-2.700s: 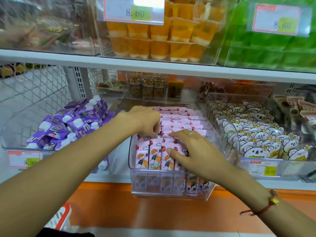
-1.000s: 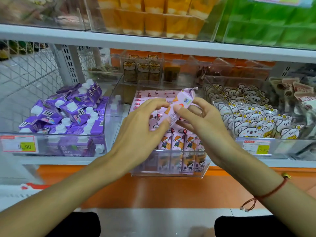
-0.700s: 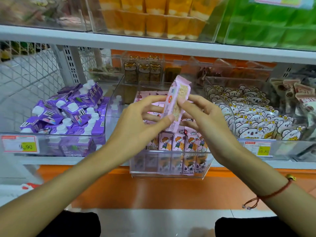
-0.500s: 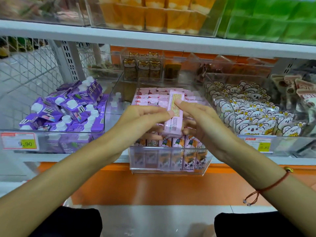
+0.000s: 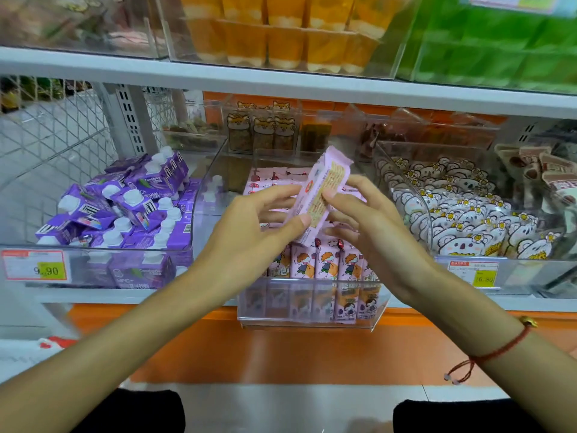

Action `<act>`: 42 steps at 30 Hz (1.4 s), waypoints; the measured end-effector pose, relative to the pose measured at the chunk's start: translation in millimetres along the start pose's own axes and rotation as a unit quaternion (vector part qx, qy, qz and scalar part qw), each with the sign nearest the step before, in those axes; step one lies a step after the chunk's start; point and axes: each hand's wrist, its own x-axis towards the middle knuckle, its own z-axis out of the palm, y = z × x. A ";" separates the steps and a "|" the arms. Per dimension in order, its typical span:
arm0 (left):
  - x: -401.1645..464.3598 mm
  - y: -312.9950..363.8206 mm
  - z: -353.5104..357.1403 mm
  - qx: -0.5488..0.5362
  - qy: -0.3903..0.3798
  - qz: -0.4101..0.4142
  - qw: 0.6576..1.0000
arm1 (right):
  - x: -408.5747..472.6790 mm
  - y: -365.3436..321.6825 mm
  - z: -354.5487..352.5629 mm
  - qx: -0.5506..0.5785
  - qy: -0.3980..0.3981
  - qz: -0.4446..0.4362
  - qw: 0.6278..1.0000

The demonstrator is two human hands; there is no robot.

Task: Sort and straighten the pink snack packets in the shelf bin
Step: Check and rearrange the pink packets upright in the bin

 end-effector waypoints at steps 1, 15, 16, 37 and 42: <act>-0.4 -0.2 -0.2 0.002 0.003 0.020 1.000 | -0.1 -1.5 -0.9 0.001 -0.014 -0.014 1.000; -3.5 1.3 -1.2 0.180 0.043 0.129 0.974 | 2.6 -3.6 -5.2 0.091 0.049 0.013 0.995; -2.9 1.3 -1.3 0.172 0.029 0.113 0.978 | 3.4 -4.3 -7.1 0.102 0.047 0.013 0.994; 11.4 11.8 -15.1 -0.132 0.078 0.047 0.987 | 0.6 4.8 17.9 -0.139 -0.002 -0.179 0.974; 14.6 8.2 -26.8 -0.079 0.073 0.112 0.988 | 8.5 13.1 7.7 -0.232 0.001 -0.179 0.956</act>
